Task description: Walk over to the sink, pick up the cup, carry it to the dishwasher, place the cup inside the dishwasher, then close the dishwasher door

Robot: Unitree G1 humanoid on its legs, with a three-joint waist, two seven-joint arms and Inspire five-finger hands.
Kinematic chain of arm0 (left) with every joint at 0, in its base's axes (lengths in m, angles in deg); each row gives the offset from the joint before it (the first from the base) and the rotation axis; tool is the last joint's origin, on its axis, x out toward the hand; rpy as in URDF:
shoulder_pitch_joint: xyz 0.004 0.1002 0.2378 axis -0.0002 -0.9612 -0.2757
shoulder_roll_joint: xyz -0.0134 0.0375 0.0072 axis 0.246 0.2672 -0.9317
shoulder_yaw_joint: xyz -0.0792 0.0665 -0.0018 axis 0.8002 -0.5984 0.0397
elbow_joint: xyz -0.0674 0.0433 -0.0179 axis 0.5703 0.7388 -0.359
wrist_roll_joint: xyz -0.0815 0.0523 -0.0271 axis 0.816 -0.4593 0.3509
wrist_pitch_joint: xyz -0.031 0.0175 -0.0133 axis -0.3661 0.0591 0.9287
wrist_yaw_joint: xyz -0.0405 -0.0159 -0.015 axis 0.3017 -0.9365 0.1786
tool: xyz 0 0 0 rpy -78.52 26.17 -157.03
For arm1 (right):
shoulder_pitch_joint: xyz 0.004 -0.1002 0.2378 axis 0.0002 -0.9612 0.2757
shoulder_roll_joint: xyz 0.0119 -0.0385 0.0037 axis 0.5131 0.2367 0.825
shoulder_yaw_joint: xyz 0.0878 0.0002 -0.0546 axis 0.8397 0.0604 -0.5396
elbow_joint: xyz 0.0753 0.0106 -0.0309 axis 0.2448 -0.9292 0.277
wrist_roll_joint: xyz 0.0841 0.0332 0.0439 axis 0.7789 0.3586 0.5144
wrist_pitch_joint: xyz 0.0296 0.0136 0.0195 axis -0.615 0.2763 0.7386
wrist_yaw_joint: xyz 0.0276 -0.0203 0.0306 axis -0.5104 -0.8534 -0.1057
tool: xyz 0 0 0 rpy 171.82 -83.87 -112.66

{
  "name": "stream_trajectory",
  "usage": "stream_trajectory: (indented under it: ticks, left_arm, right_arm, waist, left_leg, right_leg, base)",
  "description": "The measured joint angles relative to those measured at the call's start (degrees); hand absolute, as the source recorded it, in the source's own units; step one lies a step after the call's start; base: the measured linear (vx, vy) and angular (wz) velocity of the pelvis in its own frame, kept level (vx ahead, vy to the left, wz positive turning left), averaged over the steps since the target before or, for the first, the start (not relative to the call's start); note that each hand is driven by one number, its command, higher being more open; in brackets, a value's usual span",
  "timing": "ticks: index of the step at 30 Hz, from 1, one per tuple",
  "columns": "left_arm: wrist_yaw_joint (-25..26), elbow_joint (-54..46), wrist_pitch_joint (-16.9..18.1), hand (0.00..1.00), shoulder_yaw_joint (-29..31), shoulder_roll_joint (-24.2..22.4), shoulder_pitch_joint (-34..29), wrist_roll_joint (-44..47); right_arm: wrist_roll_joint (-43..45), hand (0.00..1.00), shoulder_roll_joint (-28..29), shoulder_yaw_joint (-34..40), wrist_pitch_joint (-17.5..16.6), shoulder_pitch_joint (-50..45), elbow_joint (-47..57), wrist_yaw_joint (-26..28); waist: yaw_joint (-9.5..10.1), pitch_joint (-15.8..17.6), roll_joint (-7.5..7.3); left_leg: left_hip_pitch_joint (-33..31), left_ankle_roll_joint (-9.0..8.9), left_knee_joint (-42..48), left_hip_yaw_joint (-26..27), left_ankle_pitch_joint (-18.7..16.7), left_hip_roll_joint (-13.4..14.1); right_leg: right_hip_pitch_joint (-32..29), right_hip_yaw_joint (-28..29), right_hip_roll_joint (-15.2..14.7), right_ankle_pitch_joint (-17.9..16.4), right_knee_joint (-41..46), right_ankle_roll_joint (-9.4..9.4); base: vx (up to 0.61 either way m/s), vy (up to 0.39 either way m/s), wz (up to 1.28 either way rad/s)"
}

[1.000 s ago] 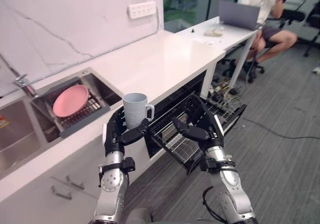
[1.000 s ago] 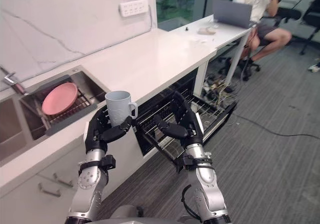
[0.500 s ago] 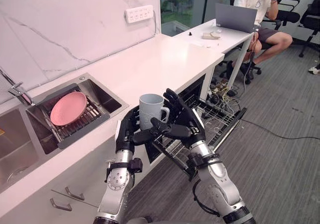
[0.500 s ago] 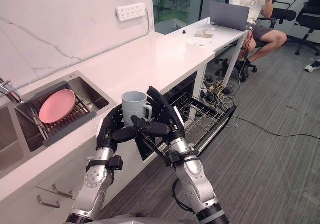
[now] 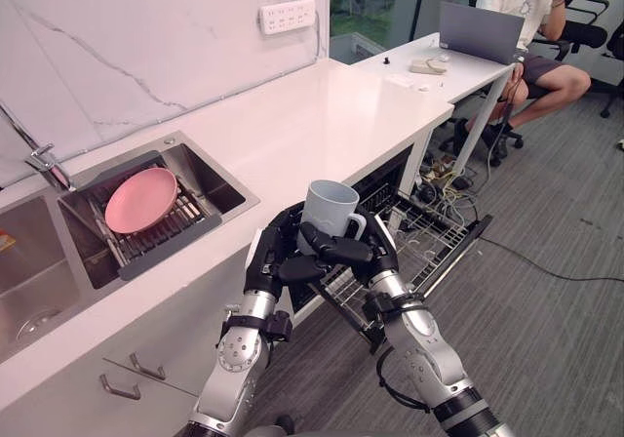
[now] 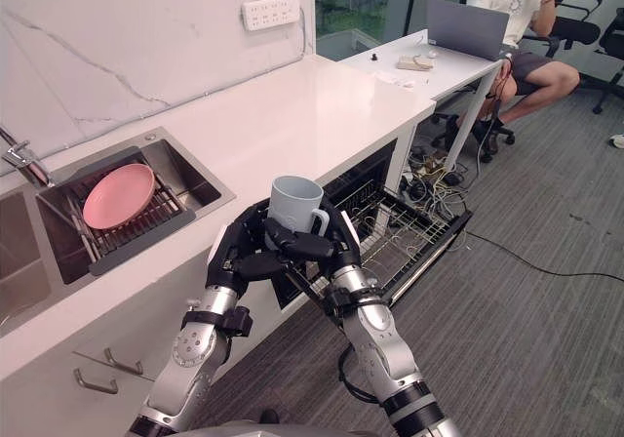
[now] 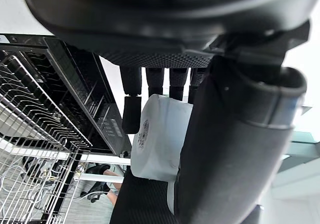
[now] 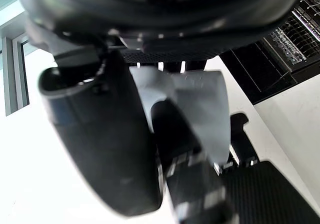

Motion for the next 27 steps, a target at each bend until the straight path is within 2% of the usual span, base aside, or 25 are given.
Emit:
stream_trajectory:
  ticks: [1,8,12,17,19,21,24,27]
  left_arm:
    - [0.00,-0.14,0.00,0.90,-0.01,-0.04,0.00,0.00]
    - [-0.95,-1.76,-0.01,0.90,-0.67,-0.38,-0.84,-0.80]
    - [-0.98,-5.45,0.00,0.90,0.28,-2.83,-3.53,-3.86]
    - [-0.90,-5.53,0.02,0.90,3.33,-5.18,-4.55,-5.81]
    - [-0.77,-5.45,0.05,0.90,4.24,-5.59,-5.42,-5.81]
    - [0.01,-5.01,0.33,0.90,8.14,-6.89,-7.25,-5.65]
    - [0.48,-3.61,0.67,0.90,11.74,-6.30,-9.73,-5.47]
    - [-0.40,-1.69,2.89,0.90,11.90,-5.35,-11.86,-5.07]
  right_arm:
    - [0.34,0.30,0.05,0.04,-0.02,0.11,0.00,-0.05]
    - [-0.50,0.30,1.45,2.64,-0.06,0.23,0.30,-0.08]
    - [-8.54,0.30,3.55,4.63,-0.09,-0.96,3.59,-0.31]
    - [-22.35,0.30,5.94,5.61,-0.36,-1.94,5.26,-1.19]
    - [-25.39,0.30,6.09,6.02,-0.39,-2.34,5.26,-1.66]
    - [-28.02,0.30,6.71,10.75,-0.39,-3.44,4.88,-4.33]
    - [-31.04,0.30,5.57,16.81,-0.39,-3.57,3.33,-7.47]
    - [-35.64,0.30,2.21,20.32,-0.16,-3.58,-0.35,-9.76]
  waist:
    - [0.00,-0.01,-0.01]
    - [0.07,-0.58,-0.71]
    - [0.08,-0.70,-0.96]
    - [0.09,-0.69,-0.98]
    - [0.13,-0.69,-0.98]
    - [0.43,-0.69,-0.98]
    - [0.86,-0.69,-0.98]
    - [1.16,-0.70,-0.99]
  left_leg:
    - [0.03,0.02,-0.09,-0.03,0.09,0.00]
    - [1.17,0.09,-2.71,-0.05,1.57,0.03]
    - [1.65,0.11,-4.02,-0.08,2.24,0.02]
    - [1.87,0.03,-4.93,-0.58,2.73,0.12]
    - [1.65,0.03,-4.93,-0.79,2.73,0.11]
    - [1.05,0.04,-4.94,-1.35,2.81,0.11]
    - [0.02,0.02,-4.95,-1.85,2.97,0.11]
    - [-1.55,0.05,-4.95,-2.61,3.41,-0.17]
  right_leg:
    - [0.00,-0.03,0.01,0.03,0.00,-0.02]
    - [-0.07,-0.07,0.07,0.20,-0.02,-0.05]
    - [-0.10,-0.17,0.09,0.25,-0.13,0.03]
    - [0.04,-0.71,0.11,0.25,-0.41,0.06]
    - [0.02,-0.95,0.09,0.25,-0.56,0.08]
    - [-0.18,-1.53,-0.02,0.27,-0.79,0.16]
    - [-0.96,-2.07,-0.20,0.26,-0.94,0.19]
    - [-2.06,-2.84,-0.36,0.33,-1.07,0.34]
  base:
    - [-0.04,-0.007,0.07]
    - [-0.03,-0.005,0.01]
    - [0.00,0.000,0.00]
    - [-0.01,-0.015,0.05]
    - [-0.01,-0.022,0.07]
    - [-0.01,-0.024,0.13]
    - [0.00,-0.013,0.10]
    - [0.01,-0.013,0.14]
